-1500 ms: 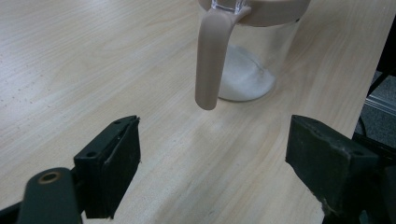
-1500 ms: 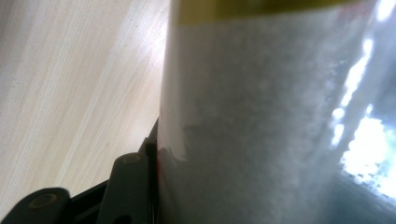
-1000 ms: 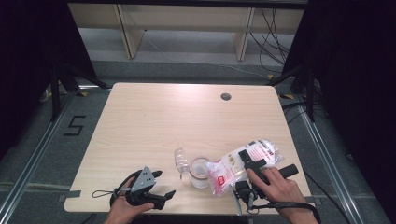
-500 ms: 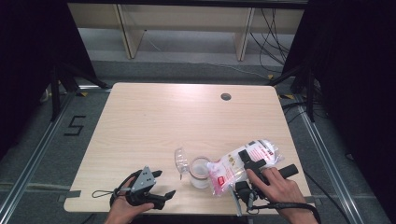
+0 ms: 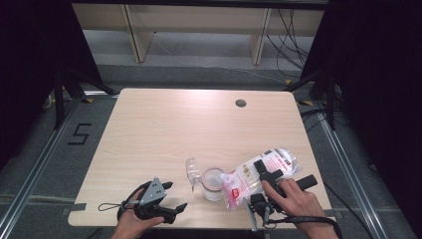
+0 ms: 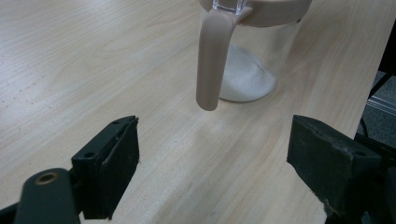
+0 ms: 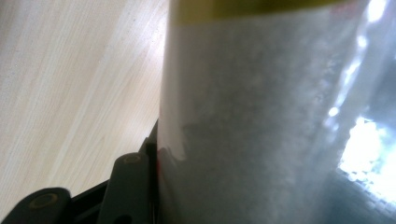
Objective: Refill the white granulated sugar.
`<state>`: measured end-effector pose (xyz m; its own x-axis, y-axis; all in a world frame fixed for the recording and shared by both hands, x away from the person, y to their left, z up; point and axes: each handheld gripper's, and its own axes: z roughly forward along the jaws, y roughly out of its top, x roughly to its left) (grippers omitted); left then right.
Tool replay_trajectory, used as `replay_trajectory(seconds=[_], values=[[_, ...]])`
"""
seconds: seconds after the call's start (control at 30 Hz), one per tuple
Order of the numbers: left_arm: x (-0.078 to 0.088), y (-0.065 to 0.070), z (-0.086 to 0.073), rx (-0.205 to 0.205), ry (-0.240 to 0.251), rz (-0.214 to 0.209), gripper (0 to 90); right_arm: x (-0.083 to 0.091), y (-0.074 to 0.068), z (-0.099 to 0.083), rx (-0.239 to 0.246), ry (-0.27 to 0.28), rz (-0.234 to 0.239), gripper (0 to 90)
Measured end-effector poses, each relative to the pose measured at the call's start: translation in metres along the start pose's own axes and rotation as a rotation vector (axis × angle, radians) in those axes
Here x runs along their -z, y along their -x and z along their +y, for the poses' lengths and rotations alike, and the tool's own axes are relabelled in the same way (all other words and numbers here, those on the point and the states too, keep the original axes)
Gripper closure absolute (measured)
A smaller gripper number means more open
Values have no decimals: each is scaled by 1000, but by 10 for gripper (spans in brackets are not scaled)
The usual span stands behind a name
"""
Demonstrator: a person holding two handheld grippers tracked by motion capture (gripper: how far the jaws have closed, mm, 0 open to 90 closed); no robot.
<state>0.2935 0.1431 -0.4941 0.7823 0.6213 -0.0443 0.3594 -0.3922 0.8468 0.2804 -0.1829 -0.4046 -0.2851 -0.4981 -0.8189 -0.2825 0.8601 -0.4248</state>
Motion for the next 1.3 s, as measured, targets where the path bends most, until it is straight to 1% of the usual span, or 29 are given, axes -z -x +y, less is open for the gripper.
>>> replay_trajectory(seconds=[0.07,0.17,0.2,0.23,0.27,0.3,0.33,0.37,0.4,0.43,0.47,0.53,0.57,0.6,0.63,0.67,0.7,0.73,0.77,0.9,0.93,0.97,1.03,1.13,1.23,1.27,1.3], values=[[0,0,0,7,5,-2,166,0,0,0,-1,1,-1,537],[0,0,0,0,-1,1,166,0,0,0,-2,3,2,537],[0,0,0,1,0,0,166,-1,-1,0,-9,3,1,537],[0,0,0,2,0,0,165,0,-3,0,-33,-9,5,537],[0,0,0,1,0,1,166,-1,1,0,20,-3,-1,537],[0,0,0,1,0,1,165,-1,1,0,33,-4,1,537],[0,0,0,5,0,1,166,-1,1,0,28,-5,1,537],[0,1,0,10,3,-1,166,0,-1,0,7,-5,6,537],[0,0,0,1,-1,1,166,0,-1,-1,2,-5,3,537],[0,0,0,3,3,-2,166,0,0,-1,12,-11,2,538],[0,0,0,6,5,-2,166,0,0,-1,12,-13,1,537],[-1,0,0,-8,7,-7,166,0,0,-1,9,-12,1,538],[-1,0,0,-2,10,-6,166,1,-1,-1,-6,-19,7,538],[0,0,0,-6,4,-3,166,2,-6,-2,-64,-34,11,538],[0,-1,0,-12,5,-3,166,0,-2,-1,-11,-14,3,539],[-1,-1,0,-16,6,-7,165,0,1,0,38,-7,1,539],[0,0,0,-2,6,-2,165,0,0,0,26,-7,3,539],[0,0,0,0,4,-1,166,0,-1,-1,1,-10,5,539],[0,-1,0,-17,5,-4,165,0,-2,0,-2,-9,4,540],[0,-1,0,-6,6,1,166,0,-1,0,5,-5,1,542],[-1,0,0,-6,6,-4,166,0,-1,0,1,-4,2,543],[-1,0,0,-4,6,-8,166,0,-1,-1,9,-6,3,543],[-1,0,0,8,7,-7,166,0,-1,-1,4,-6,7,544],[-1,0,-1,9,8,-7,166,0,-1,-1,1,-5,8,546],[-1,0,-1,7,8,-8,166,0,-1,-1,-11,-6,10,547],[-1,0,-1,8,8,-7,166,1,-4,-1,-55,-21,16,548],[-1,0,-1,8,8,-7,166,0,-3,-2,-33,-4,9,548]])
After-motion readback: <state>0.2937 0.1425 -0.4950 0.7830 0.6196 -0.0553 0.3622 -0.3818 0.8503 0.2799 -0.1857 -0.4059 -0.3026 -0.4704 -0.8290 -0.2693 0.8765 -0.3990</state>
